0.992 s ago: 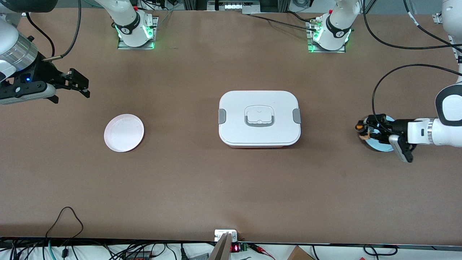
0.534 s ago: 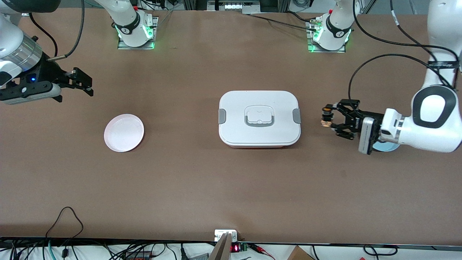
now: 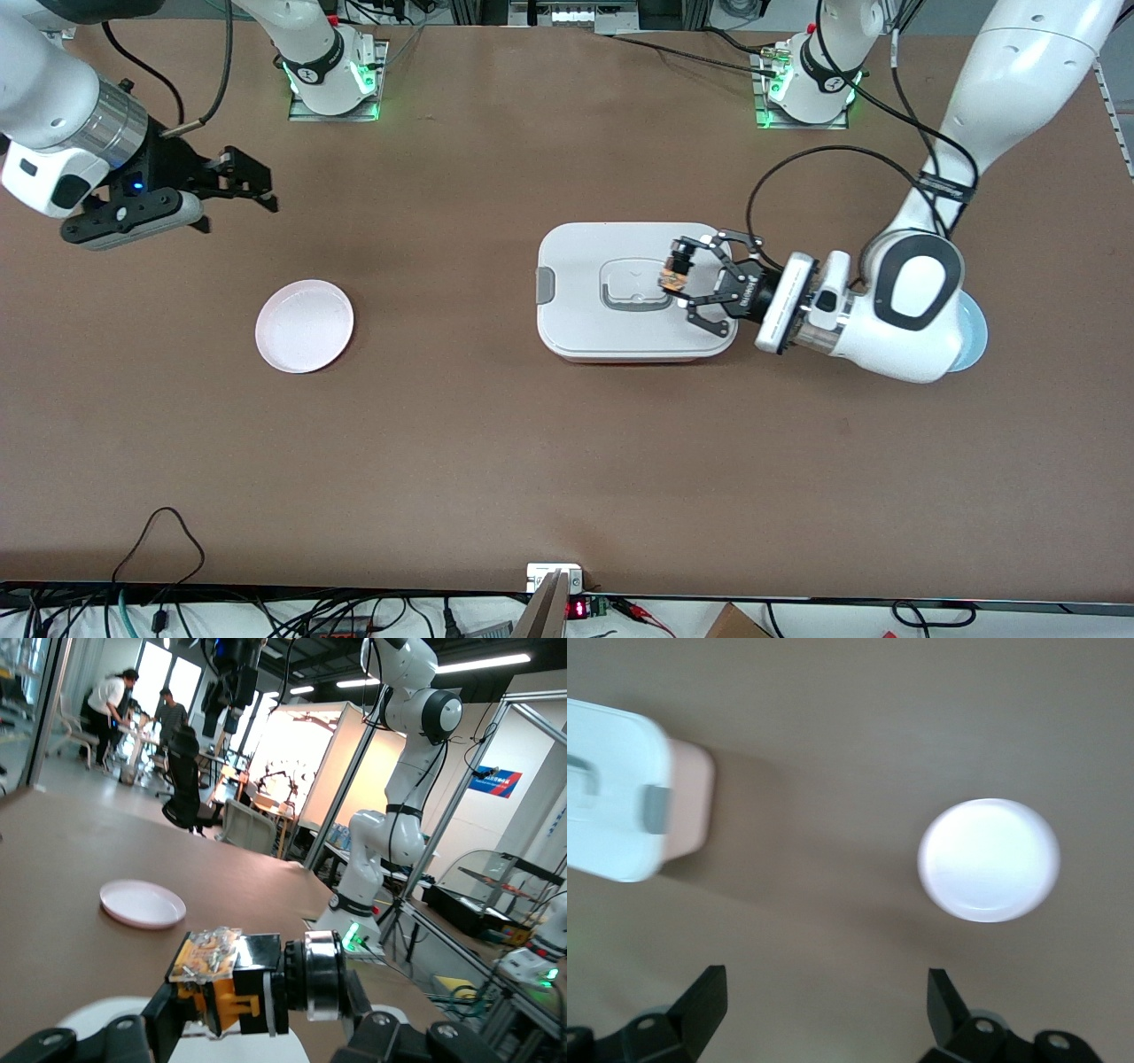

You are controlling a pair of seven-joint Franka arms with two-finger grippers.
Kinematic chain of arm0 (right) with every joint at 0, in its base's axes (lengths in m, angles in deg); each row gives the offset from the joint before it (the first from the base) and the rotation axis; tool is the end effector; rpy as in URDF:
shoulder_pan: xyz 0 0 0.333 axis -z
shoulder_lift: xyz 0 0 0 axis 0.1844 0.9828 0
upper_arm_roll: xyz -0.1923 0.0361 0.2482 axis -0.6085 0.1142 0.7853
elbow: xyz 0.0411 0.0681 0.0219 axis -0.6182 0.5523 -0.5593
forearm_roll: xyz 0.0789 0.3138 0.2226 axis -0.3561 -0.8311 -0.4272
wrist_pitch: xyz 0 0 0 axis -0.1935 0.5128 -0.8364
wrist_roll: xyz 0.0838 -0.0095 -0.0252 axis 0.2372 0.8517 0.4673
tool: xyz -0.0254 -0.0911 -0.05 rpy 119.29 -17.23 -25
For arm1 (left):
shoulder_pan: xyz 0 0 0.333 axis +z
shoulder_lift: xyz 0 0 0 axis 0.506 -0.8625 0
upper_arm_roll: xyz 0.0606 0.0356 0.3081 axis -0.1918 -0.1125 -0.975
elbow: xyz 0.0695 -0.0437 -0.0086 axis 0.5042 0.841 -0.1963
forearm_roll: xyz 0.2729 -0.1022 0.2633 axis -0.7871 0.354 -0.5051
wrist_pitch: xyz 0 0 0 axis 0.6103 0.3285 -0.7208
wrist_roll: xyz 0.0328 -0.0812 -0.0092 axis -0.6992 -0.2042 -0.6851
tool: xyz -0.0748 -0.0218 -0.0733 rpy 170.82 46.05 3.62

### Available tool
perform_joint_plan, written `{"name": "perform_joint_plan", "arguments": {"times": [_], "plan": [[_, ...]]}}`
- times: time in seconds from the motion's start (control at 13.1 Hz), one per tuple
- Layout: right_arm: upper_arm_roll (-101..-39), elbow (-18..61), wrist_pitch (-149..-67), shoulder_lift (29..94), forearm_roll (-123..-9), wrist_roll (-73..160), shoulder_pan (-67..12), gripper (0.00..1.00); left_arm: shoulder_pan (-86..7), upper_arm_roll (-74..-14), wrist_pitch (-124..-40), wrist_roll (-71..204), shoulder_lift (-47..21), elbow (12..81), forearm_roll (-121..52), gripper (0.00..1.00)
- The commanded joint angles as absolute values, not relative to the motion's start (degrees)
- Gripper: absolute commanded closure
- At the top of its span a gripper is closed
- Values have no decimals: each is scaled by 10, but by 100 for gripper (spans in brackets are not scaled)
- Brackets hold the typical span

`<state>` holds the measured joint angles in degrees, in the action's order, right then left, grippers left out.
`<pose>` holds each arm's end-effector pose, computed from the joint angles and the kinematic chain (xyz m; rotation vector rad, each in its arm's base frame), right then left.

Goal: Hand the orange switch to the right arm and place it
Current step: 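Lift the switch with the left gripper and carry it over the box, then reach the right gripper toward the switch held by the left gripper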

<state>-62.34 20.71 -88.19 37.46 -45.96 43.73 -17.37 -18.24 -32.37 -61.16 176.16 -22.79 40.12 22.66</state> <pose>0.5430 0.1144 0.5751 -2.8402 -0.3078 0.0658 0.6216 -0.2316 0.3431 1.2001 -1.2325 0.6402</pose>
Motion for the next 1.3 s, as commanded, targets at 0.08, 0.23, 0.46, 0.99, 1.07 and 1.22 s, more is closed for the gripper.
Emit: {"name": "perform_joint_plan", "arguments": {"times": [0.08, 0.23, 0.46, 0.99, 1.07, 1.22], "plan": [[-627, 238, -879, 391, -659, 444, -150, 0, -200, -304, -654, 1854, -222, 399, 310, 98], [-627, 266, -886, 399, -736, 499, -151, 0, -202, -268, -703, 1906, -220, 407, 359, 100], [-627, 318, -889, 425, -901, 570, -152, 0, -202, -208, -801, 1915, -220, 413, 409, 100], [-621, 390, -937, 470, -1226, 706, -219, 0, -215, -205, -824, 1917, -220, 420, 425, 100], [-621, 390, -949, 477, -1251, 723, -234, 0, -221, -205, -829, 1920, -220, 422, 425, 100], [-621, 390, -976, 491, -1305, 752, -263, 0, -225, -204, -845, 1923, -222, 421, 426, 100]]}}
